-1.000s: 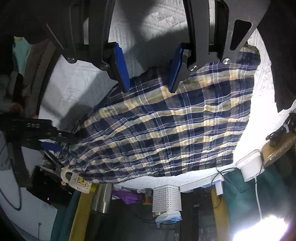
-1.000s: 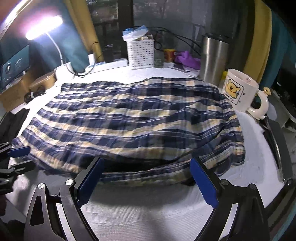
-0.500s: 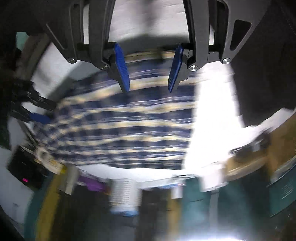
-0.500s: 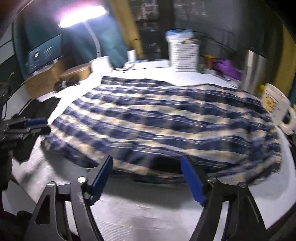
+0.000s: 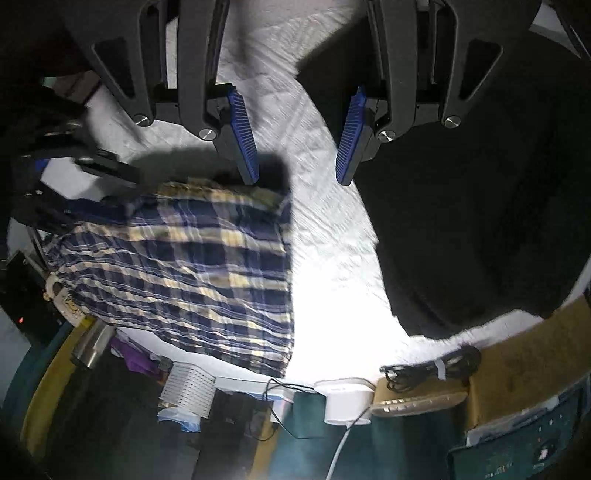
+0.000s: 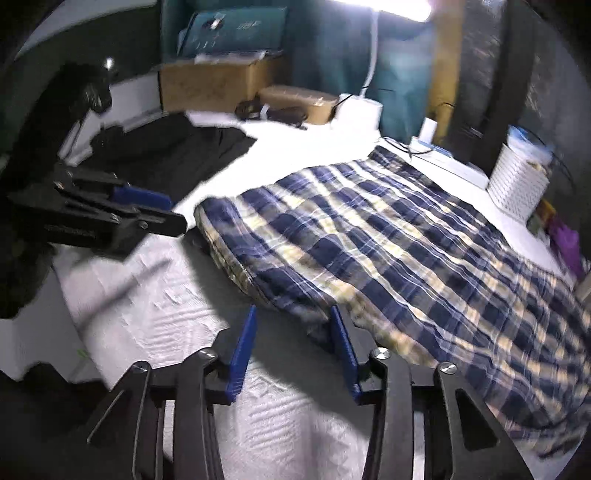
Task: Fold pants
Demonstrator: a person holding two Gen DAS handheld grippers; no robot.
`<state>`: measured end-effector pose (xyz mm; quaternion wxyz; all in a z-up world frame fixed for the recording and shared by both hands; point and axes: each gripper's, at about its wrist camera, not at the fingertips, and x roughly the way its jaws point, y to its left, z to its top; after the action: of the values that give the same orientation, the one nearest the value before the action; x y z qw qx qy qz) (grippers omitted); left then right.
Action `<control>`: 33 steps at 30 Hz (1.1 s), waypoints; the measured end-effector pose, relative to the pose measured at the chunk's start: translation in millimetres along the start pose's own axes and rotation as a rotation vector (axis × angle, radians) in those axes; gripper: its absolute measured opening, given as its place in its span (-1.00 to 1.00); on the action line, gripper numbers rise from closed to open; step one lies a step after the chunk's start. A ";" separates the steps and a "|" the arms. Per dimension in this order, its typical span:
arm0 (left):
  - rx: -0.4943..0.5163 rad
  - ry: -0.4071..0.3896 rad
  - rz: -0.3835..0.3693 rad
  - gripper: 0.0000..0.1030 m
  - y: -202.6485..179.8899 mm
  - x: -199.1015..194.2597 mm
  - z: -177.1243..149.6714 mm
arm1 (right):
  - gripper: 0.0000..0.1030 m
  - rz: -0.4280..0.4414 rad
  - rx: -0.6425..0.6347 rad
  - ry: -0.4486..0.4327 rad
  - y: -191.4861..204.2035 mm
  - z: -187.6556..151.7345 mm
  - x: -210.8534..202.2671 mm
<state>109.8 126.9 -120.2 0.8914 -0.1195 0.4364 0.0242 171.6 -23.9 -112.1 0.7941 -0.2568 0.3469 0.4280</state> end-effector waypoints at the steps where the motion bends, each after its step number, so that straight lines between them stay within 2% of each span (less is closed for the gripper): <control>1: 0.000 0.004 -0.007 -0.16 -1.3 1.0 0.0 | -0.66 -0.001 0.001 0.003 -4.4 1.6 2.2; 5: 0.008 0.004 -0.027 -0.16 -8.9 2.9 -2.4 | -0.89 0.087 0.100 -0.015 -39.1 16.1 3.7; 10: 0.042 -0.013 -0.084 -0.16 -29.7 1.7 3.2 | -0.89 0.178 0.246 -0.024 -84.1 29.7 11.7; 16: 0.149 -0.035 -0.145 -0.16 -69.1 4.6 10.9 | -0.89 0.216 0.275 -0.019 -102.3 32.5 17.8; 24: 0.316 -0.050 -0.178 -0.16 -117.0 34.7 25.3 | -0.89 0.262 0.304 -0.055 -114.2 32.0 9.5; 26: 0.364 -0.032 -0.186 -0.16 -124.1 46.3 23.9 | -0.89 0.260 0.308 -0.063 -118.1 31.5 7.2; 28: 0.392 -0.013 -0.155 -0.24 -128.2 54.7 19.9 | -0.89 0.256 0.310 -0.068 -121.3 29.7 4.4; 29: 0.398 -0.025 -0.147 -0.56 -128.7 53.0 18.9 | -0.89 0.252 0.309 -0.070 -122.2 28.7 2.7; 30: 0.394 -0.019 -0.145 -0.78 -128.1 52.0 18.8 | -0.89 0.249 0.312 -0.076 -123.6 26.6 -0.5; 33: 0.362 -0.008 -0.153 -0.95 -121.9 47.4 19.5 | -0.89 0.220 0.326 -0.089 -126.3 17.5 -11.5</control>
<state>172.1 10.3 -122.4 0.8992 0.0098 0.4199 -0.1222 281.2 -80.8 -78.3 0.7881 -0.0660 0.4023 0.4612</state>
